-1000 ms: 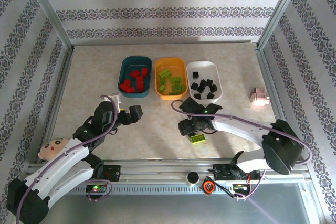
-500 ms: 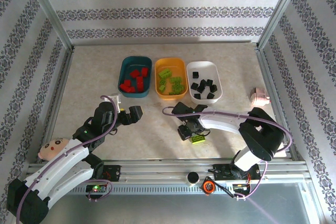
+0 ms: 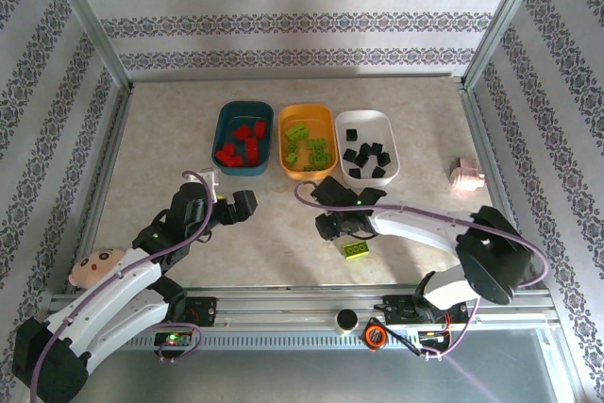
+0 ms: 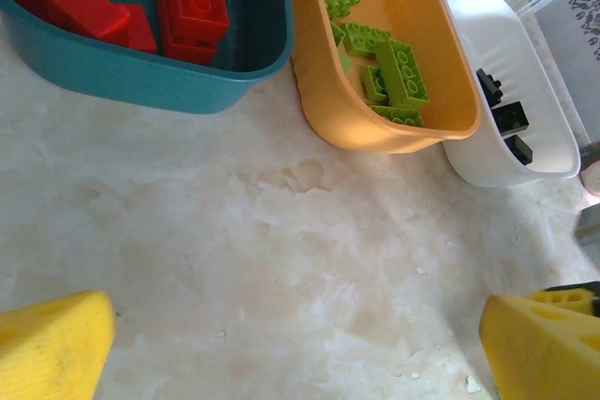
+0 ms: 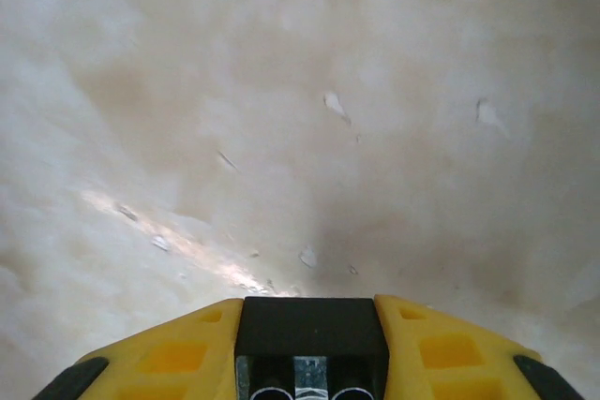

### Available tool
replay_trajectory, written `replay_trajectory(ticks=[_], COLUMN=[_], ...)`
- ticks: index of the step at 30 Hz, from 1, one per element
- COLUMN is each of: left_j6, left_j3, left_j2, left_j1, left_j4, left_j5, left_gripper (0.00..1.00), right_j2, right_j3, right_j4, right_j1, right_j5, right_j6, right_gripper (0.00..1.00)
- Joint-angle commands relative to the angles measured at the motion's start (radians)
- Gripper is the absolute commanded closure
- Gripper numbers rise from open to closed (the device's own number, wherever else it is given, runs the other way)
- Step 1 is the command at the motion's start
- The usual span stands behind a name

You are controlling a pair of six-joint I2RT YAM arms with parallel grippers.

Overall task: Sort the legos into containers by color
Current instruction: Pick up the lego from the bottom-center of the table, then place the lego in the container.

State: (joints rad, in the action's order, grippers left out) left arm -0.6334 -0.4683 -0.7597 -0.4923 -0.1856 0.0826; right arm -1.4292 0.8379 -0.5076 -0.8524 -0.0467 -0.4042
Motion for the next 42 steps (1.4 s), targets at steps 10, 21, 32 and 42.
replay_trajectory(ticks=[10, 21, 32, 42], left_j6=[0.003, 0.021, 0.034, 0.124], left_j3=[0.0, -0.028, -0.031, -0.094], left_j2=[-0.034, -0.115, -0.158, -0.301], left_j1=[0.009, 0.011, 0.011, -0.027], left_j4=[0.066, 0.068, 0.069, 0.14], left_j5=[0.025, 0.05, 0.072, 0.222], left_gripper=[0.0, 0.0, 0.0, 0.0], right_j2=[0.203, 0.127, -0.156, -0.122], right_j3=[0.128, 0.15, 0.22, 0.204], right_j4=[0.058, 0.275, 0.343, 0.346], right_j1=[0.215, 0.516, 0.566, 0.558], right_j5=[-0.051, 0.008, -0.039, -0.035], right_j6=[0.067, 0.007, -0.067, -0.111], right_gripper=[0.73, 0.73, 0.59, 0.2])
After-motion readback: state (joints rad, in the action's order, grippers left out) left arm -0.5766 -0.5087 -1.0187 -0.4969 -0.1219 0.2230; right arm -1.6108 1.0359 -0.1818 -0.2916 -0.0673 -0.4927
